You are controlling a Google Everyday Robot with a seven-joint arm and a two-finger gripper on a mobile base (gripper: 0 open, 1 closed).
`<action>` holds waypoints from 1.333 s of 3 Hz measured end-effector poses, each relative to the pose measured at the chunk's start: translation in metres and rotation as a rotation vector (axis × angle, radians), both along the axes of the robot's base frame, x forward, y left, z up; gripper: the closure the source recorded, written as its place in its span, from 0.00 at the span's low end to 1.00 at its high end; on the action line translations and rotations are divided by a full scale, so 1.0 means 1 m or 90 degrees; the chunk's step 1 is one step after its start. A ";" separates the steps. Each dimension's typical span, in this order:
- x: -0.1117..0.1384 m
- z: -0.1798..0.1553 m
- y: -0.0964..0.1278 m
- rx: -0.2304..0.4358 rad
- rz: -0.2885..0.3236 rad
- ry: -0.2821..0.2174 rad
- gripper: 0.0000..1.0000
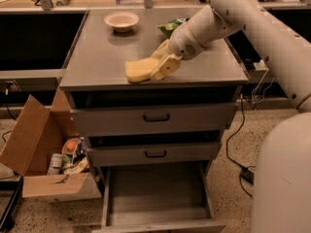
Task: Place sponge into bottom drawer
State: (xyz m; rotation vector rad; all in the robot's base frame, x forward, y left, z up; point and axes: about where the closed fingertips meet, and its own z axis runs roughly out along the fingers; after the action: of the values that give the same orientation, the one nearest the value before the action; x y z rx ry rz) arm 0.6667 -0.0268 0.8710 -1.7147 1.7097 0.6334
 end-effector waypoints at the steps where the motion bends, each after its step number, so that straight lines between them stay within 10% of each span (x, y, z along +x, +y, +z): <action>1: -0.049 -0.012 0.016 -0.038 0.075 -0.007 1.00; 2: -0.113 -0.054 0.026 -0.085 0.141 0.044 1.00; 4: -0.116 -0.068 0.029 -0.102 0.143 0.053 1.00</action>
Offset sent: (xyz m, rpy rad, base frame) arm -0.1693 0.0259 -0.0751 -0.2017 0.1068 0.3060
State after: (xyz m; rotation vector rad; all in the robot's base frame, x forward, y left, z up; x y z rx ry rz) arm 0.5507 0.0018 0.8026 -2.0396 1.6761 0.6926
